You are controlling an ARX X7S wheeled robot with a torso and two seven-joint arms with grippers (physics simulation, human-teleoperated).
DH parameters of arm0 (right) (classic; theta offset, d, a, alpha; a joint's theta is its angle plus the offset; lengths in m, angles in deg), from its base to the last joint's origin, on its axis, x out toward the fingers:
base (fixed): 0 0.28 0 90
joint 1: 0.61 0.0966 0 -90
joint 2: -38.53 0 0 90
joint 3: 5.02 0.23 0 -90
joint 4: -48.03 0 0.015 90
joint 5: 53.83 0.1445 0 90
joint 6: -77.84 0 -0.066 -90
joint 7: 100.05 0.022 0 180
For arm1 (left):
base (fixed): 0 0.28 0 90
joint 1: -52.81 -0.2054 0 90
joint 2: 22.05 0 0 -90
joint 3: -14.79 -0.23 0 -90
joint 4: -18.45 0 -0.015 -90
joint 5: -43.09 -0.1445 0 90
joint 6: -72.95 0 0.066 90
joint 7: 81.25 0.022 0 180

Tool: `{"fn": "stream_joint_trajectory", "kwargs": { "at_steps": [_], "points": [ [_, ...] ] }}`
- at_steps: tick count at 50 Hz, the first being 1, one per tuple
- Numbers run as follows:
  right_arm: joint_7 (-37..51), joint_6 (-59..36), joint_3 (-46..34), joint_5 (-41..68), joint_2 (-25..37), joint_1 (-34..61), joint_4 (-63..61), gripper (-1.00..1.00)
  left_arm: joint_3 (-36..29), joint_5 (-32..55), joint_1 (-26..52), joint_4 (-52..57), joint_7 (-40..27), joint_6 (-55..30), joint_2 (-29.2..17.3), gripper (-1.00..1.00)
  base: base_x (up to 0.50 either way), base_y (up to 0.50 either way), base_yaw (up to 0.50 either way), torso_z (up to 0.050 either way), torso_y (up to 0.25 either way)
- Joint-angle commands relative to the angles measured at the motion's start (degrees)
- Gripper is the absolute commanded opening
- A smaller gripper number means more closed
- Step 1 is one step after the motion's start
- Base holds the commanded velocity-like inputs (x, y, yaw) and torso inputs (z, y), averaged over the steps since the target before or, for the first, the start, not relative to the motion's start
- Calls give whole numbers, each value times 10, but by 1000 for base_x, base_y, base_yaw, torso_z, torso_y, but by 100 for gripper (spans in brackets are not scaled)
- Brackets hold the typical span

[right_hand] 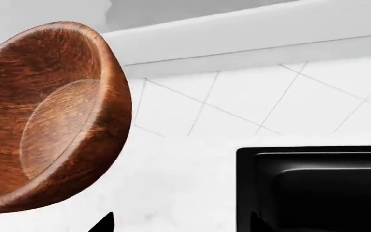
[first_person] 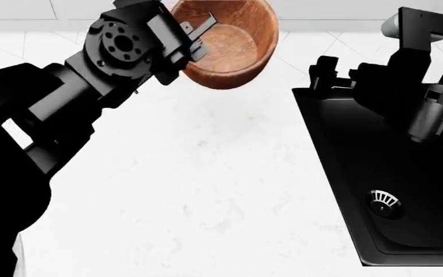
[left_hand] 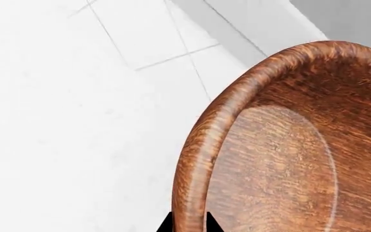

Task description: Place the two vegetables and bowl onto the tray for setting up a vegetable dip station.

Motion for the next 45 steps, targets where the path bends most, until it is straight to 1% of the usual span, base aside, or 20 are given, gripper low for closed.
{"fn": "stream_joint_trajectory", "kwargs": {
  "at_steps": [1,2,5,9,11,17,22,34,35,37,38,40,45],
  "points": [
    [30,-42,2,26,30,-4,-62,100,-7,-38,94,167,-49,-40,-109,-100,0,0,0,0,0],
    [32,-40,6,28,37,-3,-87,100,-6,-39,107,198,-59,-48,-130,-100,0,0,0,0,0],
    [42,-56,8,42,41,10,-118,100,-7,-42,135,248,-80,-67,-161,-100,0,0,0,0,0],
    [67,-83,8,62,39,27,-136,100,-2,-43,157,281,-92,-78,-183,-100,0,0,0,0,0],
    [76,-91,8,68,39,30,-140,100,1,-43,162,296,-93,-82,-190,-100,-96,0,0,0,0],
    [110,-114,18,93,40,43,-156,100,8,-45,174,329,-100,-85,-211,-100,-500,63,0,0,0],
    [127,-121,28,111,43,38,-168,100,11,-45,177,345,-103,-89,-220,-100,-500,29,0,0,0],
    [141,-124,36,129,52,40,-193,100,18,-47,188,387,-106,-110,-244,-100,-494,43,0,0,0],
    [149,-121,43,132,53,39,-199,100,21,-44,190,396,-107,-112,-249,-100,0,0,0,0,0],
    [154,-132,30,124,63,44,-213,100,22,-46,190,399,-104,-113,-252,-100,34,-4,0,0,0],
    [164,-133,44,142,64,43,-214,100,25,-44,193,409,-105,-115,-255,-100,-22,0,0,0,0],
    [171,-140,48,155,70,43,-223,100,28,-52,181,451,-108,-100,-268,-100,0,0,0,0,0],
    [183,-143,54,163,82,38,-228,100,35,-49,181,506,-128,-92,-288,-100,0,0,0,0,0]
  ]
}}
